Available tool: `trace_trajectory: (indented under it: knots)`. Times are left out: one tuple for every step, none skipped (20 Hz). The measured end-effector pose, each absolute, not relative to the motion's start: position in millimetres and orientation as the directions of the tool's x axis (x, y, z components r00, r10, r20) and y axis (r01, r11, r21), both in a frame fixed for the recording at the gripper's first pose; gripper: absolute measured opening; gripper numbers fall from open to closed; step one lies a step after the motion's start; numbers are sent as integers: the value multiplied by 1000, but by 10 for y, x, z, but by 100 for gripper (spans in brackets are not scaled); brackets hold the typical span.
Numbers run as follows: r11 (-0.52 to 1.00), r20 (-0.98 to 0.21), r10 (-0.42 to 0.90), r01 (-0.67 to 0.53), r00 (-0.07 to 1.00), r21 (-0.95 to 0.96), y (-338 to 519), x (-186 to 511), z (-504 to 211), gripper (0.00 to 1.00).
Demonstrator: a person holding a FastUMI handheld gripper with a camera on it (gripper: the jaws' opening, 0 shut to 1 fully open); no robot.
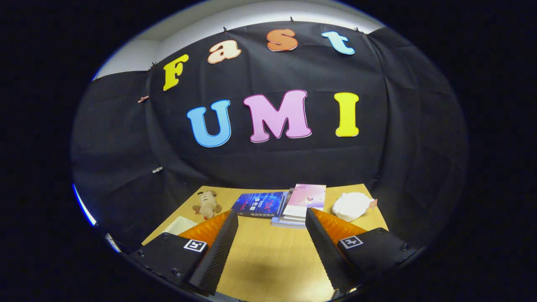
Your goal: Open the storage box then place both shoes into the box .Put the left shoe in first, then the right shoe, with the right side of both shoes facing outward in a uniform manner.
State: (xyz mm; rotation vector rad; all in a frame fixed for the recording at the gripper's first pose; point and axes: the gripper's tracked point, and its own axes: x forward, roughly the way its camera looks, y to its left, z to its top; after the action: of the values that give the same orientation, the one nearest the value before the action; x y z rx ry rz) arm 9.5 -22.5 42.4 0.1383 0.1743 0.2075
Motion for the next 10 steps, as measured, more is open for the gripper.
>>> trace_trajectory:
  knots:
    - [971,-130,214,-197,968,137,-303,105,472,98]
    - [973,-100,210,-198,973,119,-378,109,518,98]
    - [976,-69,202,-194,977,102,-454,123,577,98]
    - [979,-46,190,-186,981,84,-528,129,608,98]
    - [982,-33,175,-173,984,71,-599,114,606,98]
    - [984,-33,166,-163,986,67,-634,118,577,98]
    - [986,-37,154,-151,987,69,-669,108,539,98]
    - [987,-46,144,-140,989,77,-687,99,484,98]
    - [988,-52,130,-125,990,85,-703,127,433,98]
    - [990,-58,115,-110,992,89,-716,141,382,98]
